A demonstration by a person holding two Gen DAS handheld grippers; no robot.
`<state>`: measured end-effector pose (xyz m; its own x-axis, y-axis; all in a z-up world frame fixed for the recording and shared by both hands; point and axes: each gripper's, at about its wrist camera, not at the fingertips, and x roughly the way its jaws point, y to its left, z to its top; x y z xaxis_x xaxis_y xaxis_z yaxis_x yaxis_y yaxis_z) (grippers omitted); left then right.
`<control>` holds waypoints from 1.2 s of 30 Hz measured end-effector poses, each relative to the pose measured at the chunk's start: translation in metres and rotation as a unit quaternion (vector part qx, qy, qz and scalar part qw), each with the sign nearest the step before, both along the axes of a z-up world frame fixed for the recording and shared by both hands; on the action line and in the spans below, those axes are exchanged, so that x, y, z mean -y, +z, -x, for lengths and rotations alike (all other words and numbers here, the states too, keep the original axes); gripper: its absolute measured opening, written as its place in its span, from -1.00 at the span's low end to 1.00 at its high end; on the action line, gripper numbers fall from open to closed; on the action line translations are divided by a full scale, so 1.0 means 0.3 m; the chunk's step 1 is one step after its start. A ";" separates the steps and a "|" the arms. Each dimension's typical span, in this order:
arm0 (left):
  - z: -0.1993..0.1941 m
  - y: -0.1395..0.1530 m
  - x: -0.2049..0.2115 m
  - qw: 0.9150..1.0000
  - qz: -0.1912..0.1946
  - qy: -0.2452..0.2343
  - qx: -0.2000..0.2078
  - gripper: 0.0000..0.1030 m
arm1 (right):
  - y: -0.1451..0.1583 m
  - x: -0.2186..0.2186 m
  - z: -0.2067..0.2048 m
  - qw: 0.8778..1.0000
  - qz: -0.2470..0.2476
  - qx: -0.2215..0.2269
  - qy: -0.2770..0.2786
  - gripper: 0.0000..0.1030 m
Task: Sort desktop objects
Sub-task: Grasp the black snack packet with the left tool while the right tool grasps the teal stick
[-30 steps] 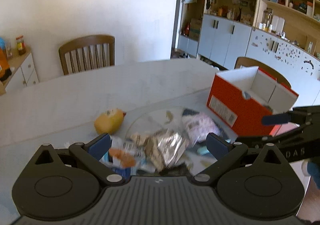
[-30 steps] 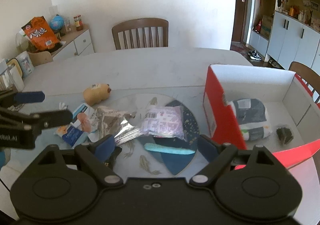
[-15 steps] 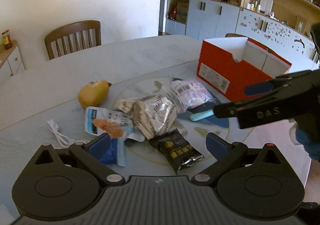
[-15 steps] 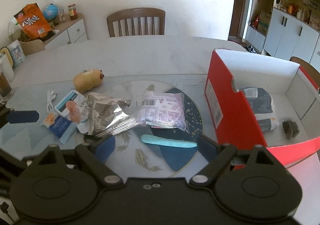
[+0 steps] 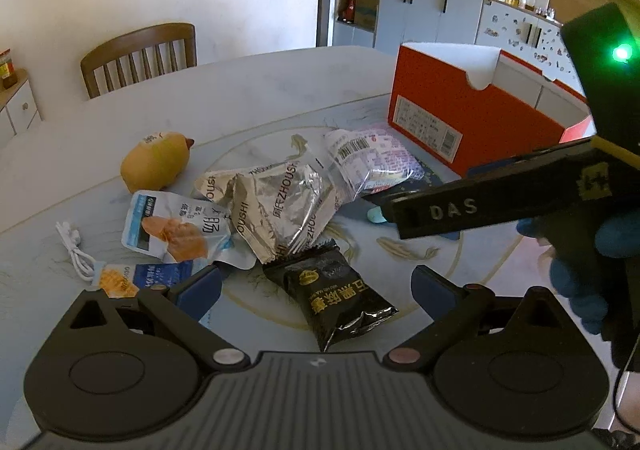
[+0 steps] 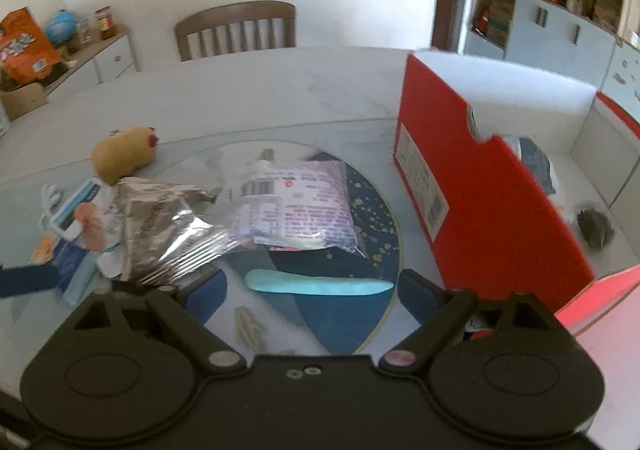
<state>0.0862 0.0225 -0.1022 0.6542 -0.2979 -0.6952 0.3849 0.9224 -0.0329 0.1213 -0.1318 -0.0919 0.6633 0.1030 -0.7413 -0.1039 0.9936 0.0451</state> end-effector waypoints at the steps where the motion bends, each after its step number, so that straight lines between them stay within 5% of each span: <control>1: -0.002 -0.005 0.004 1.000 -0.002 0.001 -0.001 0.97 | -0.009 0.002 -0.005 1.000 -0.004 -0.002 -0.003 0.83; 8: -0.013 -0.037 0.000 1.000 -0.004 0.016 -0.014 0.97 | -0.054 0.014 -0.046 0.999 -0.025 -0.016 -0.032 0.89; 16: -0.028 -0.043 0.016 1.000 -0.011 0.024 -0.017 0.91 | -0.095 -0.011 -0.058 1.000 0.014 -0.015 -0.020 0.91; 36: -0.036 -0.060 0.058 0.999 -0.016 0.035 -0.029 0.77 | -0.095 -0.019 -0.071 0.999 0.015 -0.017 -0.035 0.94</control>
